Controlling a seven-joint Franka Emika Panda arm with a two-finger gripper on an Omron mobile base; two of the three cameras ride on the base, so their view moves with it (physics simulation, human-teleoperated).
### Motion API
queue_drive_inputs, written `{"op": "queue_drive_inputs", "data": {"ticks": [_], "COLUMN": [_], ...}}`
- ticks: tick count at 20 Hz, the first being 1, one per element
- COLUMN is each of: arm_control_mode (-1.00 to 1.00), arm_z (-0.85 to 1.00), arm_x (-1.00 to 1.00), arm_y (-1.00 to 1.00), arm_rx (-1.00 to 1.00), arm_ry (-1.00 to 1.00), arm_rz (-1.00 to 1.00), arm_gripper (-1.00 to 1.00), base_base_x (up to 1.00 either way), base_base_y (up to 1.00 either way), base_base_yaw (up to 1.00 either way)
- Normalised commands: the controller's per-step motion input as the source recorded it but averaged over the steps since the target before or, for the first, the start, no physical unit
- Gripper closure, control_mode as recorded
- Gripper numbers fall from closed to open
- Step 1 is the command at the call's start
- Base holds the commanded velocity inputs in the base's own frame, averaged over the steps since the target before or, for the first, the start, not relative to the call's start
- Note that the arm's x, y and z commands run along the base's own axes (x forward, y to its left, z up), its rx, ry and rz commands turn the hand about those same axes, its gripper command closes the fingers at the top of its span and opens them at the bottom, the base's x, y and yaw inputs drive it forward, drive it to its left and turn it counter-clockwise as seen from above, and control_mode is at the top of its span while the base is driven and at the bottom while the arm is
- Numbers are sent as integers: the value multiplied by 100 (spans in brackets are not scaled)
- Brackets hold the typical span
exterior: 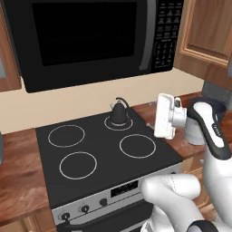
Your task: Pick the kettle from the cabinet and place it on a stove burner. Then pick the pot from the counter and place it on another stove burner. Finally, turn both burners on.
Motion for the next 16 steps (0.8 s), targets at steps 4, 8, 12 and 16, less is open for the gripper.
{"op": "queue_drive_inputs", "data": {"ticks": [4, 8, 12, 16], "arm_control_mode": [-100, -100, -100, -100], "arm_z": [22, 17, 10, 11], "arm_x": [-39, -32, -24, -20], "arm_y": [16, 11, 1, 0], "arm_rx": [-17, -19, -21, -25], "arm_ry": [-9, -10, -12, -14], "arm_rz": [-2, 0, 0, 0], "arm_gripper": [-100, -100, -100, -100], "base_base_x": [0, 0, 0, 0], "base_base_y": [0, 0, 0, 0], "base_base_yaw": [0, 0, 0, 0]}}
